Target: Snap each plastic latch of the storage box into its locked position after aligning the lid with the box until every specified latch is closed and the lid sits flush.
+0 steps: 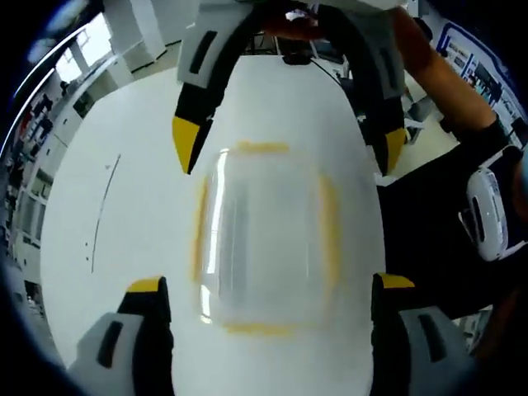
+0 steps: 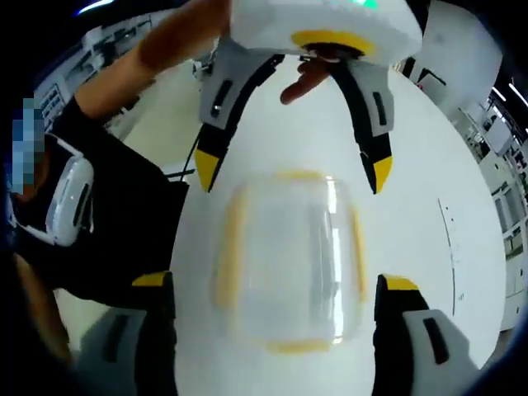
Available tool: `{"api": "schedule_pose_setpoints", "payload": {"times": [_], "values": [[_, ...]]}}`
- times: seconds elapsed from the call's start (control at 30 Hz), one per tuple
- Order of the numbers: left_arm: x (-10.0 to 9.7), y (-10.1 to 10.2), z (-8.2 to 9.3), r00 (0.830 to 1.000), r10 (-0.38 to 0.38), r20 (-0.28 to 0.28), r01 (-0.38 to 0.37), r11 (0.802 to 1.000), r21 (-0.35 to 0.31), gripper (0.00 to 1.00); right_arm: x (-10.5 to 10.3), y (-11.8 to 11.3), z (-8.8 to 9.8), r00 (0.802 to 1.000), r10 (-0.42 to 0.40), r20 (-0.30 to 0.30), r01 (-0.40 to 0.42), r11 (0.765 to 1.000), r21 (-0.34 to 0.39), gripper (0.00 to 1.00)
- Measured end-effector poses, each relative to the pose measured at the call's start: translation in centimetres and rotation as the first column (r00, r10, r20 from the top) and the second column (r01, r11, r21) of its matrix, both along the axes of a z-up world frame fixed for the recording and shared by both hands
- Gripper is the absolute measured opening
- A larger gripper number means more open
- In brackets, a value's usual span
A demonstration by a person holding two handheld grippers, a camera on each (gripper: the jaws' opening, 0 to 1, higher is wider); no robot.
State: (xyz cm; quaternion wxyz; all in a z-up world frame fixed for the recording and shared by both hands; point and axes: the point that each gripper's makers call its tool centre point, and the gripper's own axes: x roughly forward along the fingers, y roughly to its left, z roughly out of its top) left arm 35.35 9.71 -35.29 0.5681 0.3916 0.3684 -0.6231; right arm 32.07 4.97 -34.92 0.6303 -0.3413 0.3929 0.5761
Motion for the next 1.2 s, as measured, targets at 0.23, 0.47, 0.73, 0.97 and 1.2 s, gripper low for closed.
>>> {"api": "schedule_pose_setpoints", "payload": {"times": [0.23, 0.47, 0.73, 0.97, 1.2], "values": [[0.5, 0.3, -1.7, 0.999, 0.002, 0.032, -0.003, 1.000, 0.019, 1.00, 0.6, -0.5, -1.5, 1.000, -0.019, -0.004, 0.019, 1.000, -0.017, 1.00], [0.1, 0.6, -0.5, 0.998, -0.022, 0.061, 0.019, 0.998, 0.057, 1.00, 0.4, -1.3, -0.4, 0.999, -0.009, 0.035, 0.011, 0.997, -0.076, 1.00], [0.2, 1.1, 7.6, 0.997, 0.008, 0.083, -0.013, 0.998, 0.067, 1.00, 1.2, -2.0, 8.3, 0.992, -0.053, 0.110, 0.060, 0.996, -0.062, 1.00], [0.3, 0.5, 7.7, 0.995, 0.005, 0.105, -0.011, 0.998, 0.056, 1.00, 1.1, -1.5, 9.0, 0.991, -0.055, 0.120, 0.062, 0.997, -0.053, 1.00], [0.7, -0.2, 2.3, 0.994, -0.026, 0.105, 0.019, 0.998, 0.062, 1.00, 1.3, -0.7, 3.1, 0.997, -0.031, 0.067, 0.035, 0.997, -0.063, 1.00]]}}
